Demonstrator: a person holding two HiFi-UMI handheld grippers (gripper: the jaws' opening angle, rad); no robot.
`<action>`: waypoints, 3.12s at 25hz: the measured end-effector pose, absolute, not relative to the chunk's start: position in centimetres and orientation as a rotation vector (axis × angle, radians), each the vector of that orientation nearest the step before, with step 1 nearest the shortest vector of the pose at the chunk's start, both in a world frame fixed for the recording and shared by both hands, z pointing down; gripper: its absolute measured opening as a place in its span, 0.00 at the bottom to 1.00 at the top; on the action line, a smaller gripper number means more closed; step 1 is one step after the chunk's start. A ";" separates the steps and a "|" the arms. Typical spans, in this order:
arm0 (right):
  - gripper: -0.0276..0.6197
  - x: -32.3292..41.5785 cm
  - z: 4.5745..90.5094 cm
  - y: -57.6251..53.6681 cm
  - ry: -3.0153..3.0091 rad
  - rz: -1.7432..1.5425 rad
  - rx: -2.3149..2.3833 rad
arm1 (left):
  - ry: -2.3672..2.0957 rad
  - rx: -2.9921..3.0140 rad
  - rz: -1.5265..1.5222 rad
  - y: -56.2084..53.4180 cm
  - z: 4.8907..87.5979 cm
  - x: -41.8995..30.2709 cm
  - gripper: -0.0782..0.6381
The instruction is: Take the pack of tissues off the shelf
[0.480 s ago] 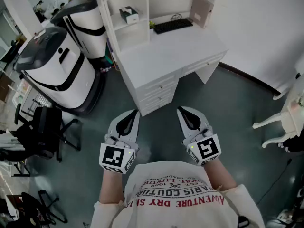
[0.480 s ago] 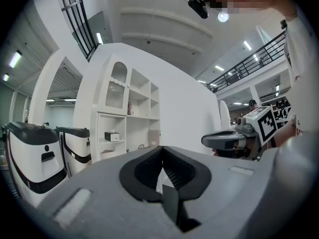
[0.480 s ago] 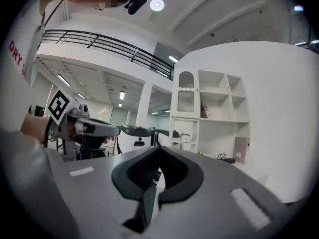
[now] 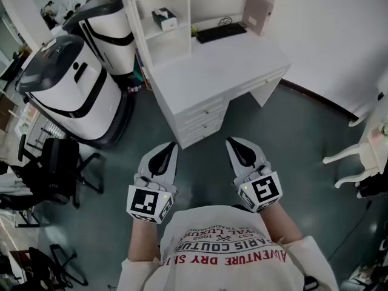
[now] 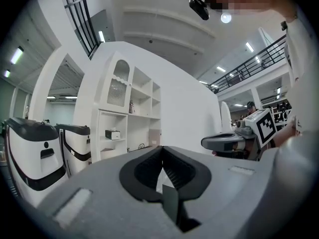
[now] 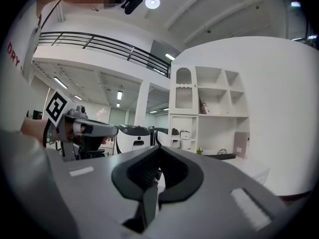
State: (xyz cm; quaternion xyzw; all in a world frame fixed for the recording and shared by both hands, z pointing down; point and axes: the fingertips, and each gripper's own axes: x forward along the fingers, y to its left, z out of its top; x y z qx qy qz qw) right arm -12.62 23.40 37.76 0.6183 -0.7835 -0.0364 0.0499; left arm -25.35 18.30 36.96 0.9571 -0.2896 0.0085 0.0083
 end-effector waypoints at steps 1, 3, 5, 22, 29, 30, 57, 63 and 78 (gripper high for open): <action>0.04 -12.3 37.8 23.2 -2.388 -0.091 1.903 | -0.906 2.986 0.005 18.2 36.8 -25.3 0.12; 0.04 -11.7 38.2 23.0 -2.393 -0.055 1.932 | -0.920 2.968 -0.096 18.2 35.8 -25.4 0.12; 0.04 -11.4 38.6 22.6 -2.398 -0.029 1.937 | -0.947 2.940 -0.211 18.0 34.9 -25.7 0.18; 0.04 -1.0 39.8 10.4 -2.596 0.024 1.720 | -1.379 2.809 -0.101 7.0 36.8 -16.5 0.66; 0.04 7.5 38.2 2.6 -2.662 -0.012 1.579 | -1.586 2.722 -0.101 0.2 35.1 -8.6 0.66; 0.04 8.6 38.1 1.5 -2.672 -0.011 1.558 | -1.621 2.702 -0.100 -0.6 35.2 -7.8 0.66; 0.04 12.6 38.1 -24.4 -2.744 -0.042 1.339 | -1.903 2.409 0.100 -27.0 39.0 -3.9 0.75; 0.04 11.6 38.4 -30.9 -2.730 -0.010 1.370 | -1.883 2.421 0.103 -34.4 39.1 -3.9 0.81; 0.04 11.1 40.9 -41.6 -2.659 0.058 1.426 | -1.918 2.351 0.129 -47.4 41.6 -3.6 0.86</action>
